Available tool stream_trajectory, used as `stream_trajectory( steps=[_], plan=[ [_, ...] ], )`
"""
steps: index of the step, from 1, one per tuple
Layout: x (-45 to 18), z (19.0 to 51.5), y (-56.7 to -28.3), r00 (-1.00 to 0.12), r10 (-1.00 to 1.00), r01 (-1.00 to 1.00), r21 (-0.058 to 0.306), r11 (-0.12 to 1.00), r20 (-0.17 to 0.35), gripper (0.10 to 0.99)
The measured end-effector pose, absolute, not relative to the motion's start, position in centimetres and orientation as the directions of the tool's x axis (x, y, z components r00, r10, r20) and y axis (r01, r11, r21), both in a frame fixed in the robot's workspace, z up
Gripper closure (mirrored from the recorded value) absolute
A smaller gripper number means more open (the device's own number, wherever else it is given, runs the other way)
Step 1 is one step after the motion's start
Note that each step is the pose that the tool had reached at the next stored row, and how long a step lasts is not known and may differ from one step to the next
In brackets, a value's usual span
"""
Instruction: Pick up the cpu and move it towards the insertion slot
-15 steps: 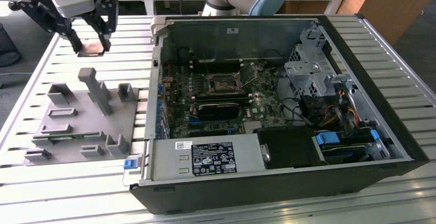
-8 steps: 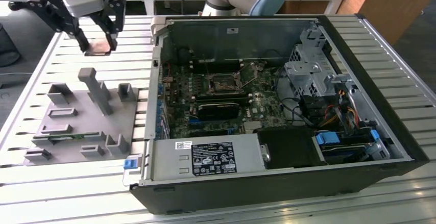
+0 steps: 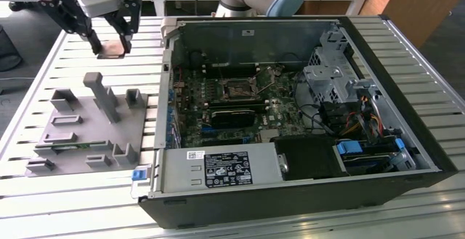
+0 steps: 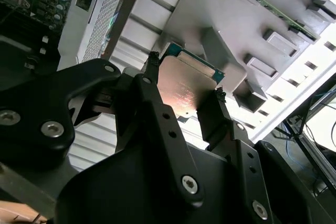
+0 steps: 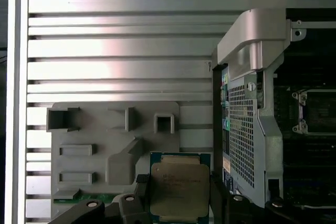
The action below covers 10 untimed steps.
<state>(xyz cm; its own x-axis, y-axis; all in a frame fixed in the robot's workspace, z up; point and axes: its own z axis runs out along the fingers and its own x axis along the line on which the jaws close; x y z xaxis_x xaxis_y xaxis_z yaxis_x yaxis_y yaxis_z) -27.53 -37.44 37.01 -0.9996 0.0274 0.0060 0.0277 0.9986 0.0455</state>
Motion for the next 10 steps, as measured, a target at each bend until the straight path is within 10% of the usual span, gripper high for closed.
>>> stream_trajectory(
  steps=[10],
  plan=[
    [-26.3, 37.0, -37.1, -0.999, 0.038, 0.038, 0.046, 0.998, 0.006, 0.545]
  ],
)
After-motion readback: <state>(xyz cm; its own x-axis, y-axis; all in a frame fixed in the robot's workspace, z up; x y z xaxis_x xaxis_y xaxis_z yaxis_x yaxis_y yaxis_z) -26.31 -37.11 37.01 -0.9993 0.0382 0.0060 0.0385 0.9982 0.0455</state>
